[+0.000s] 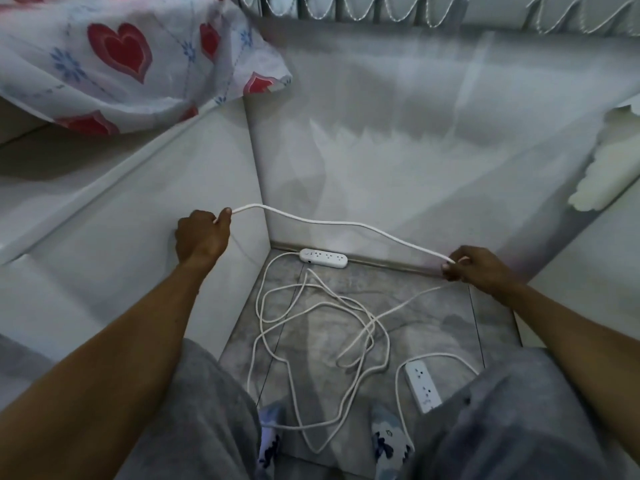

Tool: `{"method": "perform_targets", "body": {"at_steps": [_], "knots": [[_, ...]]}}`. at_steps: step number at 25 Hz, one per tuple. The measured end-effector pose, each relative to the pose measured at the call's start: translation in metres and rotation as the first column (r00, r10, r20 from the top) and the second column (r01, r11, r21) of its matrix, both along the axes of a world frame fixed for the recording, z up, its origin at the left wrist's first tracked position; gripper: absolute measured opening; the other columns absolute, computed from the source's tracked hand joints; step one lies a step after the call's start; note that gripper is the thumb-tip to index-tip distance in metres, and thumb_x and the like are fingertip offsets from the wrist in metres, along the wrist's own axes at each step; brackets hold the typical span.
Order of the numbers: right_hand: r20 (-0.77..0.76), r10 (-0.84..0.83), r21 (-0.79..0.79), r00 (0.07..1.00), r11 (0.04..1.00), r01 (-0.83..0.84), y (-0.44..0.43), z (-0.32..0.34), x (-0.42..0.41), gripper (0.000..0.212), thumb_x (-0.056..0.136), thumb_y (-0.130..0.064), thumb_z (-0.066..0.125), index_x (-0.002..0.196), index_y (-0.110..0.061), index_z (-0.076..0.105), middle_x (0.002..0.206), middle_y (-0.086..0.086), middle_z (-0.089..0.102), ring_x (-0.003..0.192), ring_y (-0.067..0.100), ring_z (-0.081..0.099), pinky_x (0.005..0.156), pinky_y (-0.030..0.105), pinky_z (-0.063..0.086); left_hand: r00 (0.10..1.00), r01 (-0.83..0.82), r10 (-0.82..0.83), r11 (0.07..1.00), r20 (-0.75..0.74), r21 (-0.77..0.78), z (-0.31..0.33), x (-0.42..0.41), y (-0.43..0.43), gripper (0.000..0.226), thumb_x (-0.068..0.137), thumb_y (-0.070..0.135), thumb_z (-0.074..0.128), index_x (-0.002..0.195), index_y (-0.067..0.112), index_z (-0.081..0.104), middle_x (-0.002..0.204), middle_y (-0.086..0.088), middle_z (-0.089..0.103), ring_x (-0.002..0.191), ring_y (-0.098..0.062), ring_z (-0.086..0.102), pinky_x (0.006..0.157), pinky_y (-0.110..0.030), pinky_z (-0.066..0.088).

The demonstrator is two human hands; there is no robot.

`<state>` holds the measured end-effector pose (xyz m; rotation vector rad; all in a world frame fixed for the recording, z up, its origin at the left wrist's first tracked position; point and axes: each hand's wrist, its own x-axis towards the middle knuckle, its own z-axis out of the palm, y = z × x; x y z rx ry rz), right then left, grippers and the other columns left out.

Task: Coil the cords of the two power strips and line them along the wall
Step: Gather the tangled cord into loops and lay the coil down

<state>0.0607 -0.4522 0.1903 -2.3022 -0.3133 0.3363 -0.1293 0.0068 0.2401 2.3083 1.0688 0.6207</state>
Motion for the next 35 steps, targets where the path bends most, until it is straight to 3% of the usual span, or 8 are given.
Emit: {"method": "perform_targets", "body": {"at_steps": [2, 5, 10, 15, 18, 22, 27, 35], "knots": [[0.088, 0.028, 0.098, 0.996, 0.995, -0.036, 0.021, 0.015, -0.008, 0.015, 0.087, -0.026, 0.074, 0.079, -0.014, 0.07, 0.065, 0.009, 0.072, 0.056, 0.021, 0.064, 0.056, 0.025, 0.049, 0.998, 0.056, -0.057, 0.998, 0.042, 0.021, -0.001, 0.004, -0.004, 0.05, 0.099, 0.042, 0.054, 0.069, 0.003, 0.061, 0.084, -0.028, 0.068, 0.084, -0.044, 0.065, 0.067, -0.037, 0.042], [0.311, 0.355, -0.228, 0.882, 0.928, -0.293, 0.076, 0.032, -0.026, 0.019, 0.092, -0.029, 0.067, 0.085, -0.014, 0.077, 0.073, 0.006, 0.073, 0.065, 0.018, 0.064, 0.062, 0.028, 0.043, 0.961, 0.23, -0.235, 0.972, 0.145, 0.051, 0.003, 0.013, -0.019, 0.043, 0.102, 0.033, 0.052, 0.075, 0.002, 0.065, 0.078, -0.022, 0.069, 0.08, -0.041, 0.065, 0.071, -0.041, 0.048], [0.124, 0.665, -0.374, 0.737, 0.719, -0.586, 0.163, 0.046, -0.071, 0.027, 0.096, -0.011, 0.047, 0.106, -0.008, 0.072, 0.104, 0.016, 0.071, 0.098, 0.031, 0.062, 0.076, 0.027, 0.036, 0.839, 0.527, -0.491, 0.841, 0.233, -0.126, 0.006, 0.029, -0.049, 0.023, 0.102, 0.016, 0.052, 0.09, 0.009, 0.07, 0.081, -0.008, 0.071, 0.065, -0.018, 0.063, 0.065, -0.029, 0.048], [0.167, 0.821, -0.312, 0.546, 0.569, -0.761, 0.213, 0.051, -0.099, 0.033, 0.092, -0.002, 0.057, 0.122, -0.009, 0.07, 0.113, 0.013, 0.068, 0.103, 0.017, 0.061, 0.078, 0.009, 0.031, 0.74, 0.664, -0.661, 0.688, 0.124, -0.292, -0.001, 0.038, -0.066, 0.02, 0.099, 0.006, 0.053, 0.098, -0.001, 0.072, 0.085, -0.008, 0.073, 0.063, -0.02, 0.069, 0.056, -0.023, 0.053], [0.291, 0.705, -0.087, 0.647, 0.693, -0.716, 0.221, 0.052, -0.098, 0.019, 0.085, -0.002, 0.069, 0.1, -0.013, 0.071, 0.086, -0.014, 0.072, 0.074, -0.008, 0.063, 0.069, 0.007, 0.043, 0.657, 0.715, -0.753, 0.605, 0.041, -0.35, 0.0, 0.036, -0.067, 0.029, 0.086, -0.007, 0.048, 0.081, 0.003, 0.074, 0.063, -0.006, 0.07, 0.056, -0.016, 0.065, 0.054, -0.029, 0.05], [0.276, 0.501, 0.136, 0.82, 0.824, -0.55, 0.223, 0.046, -0.09, 0.035, 0.079, -0.011, 0.074, 0.09, -0.022, 0.042, 0.066, -0.001, 0.074, 0.052, 0.01, 0.066, 0.05, 0.026, 0.052, 0.641, 0.68, -0.763, 0.516, 0.081, -0.521, 0.003, 0.033, -0.071, 0.029, 0.098, 0.002, 0.047, 0.083, -0.006, 0.071, 0.072, -0.016, 0.071, 0.06, -0.019, 0.064, 0.061, -0.032, 0.052], [0.553, 0.427, -0.126, 0.715, 0.891, -0.435, 0.23, 0.04, -0.075, 0.039, 0.079, -0.053, 0.067, 0.094, -0.018, 0.058, 0.073, -0.003, 0.054, 0.065, 0.013, 0.05, 0.062, 0.029, 0.042, 0.706, 0.659, -0.695, 0.574, 0.137, -0.487, 0.013, 0.031, -0.075, 0.027, 0.087, 0.004, 0.049, 0.06, 0.002, 0.055, 0.056, -0.012, 0.052, 0.048, -0.015, 0.04, 0.049, -0.03, 0.033], [0.106, 0.638, -0.277, 0.763, 0.756, -0.593, 0.195, 0.021, -0.051, 0.023, 0.092, -0.03, 0.066, 0.072, -0.018, 0.063, 0.057, -0.011, 0.064, 0.052, 0.009, 0.064, 0.057, 0.02, 0.047, 0.79, 0.56, -0.602, 0.63, 0.117, -0.538, 0.014, 0.012, -0.043, 0.044, 0.077, 0.05, 0.08, 0.07, 0.009, 0.066, 0.05, 0.003, 0.03, 0.041, -0.01, 0.024, 0.041, -0.018, 0.02]]}}
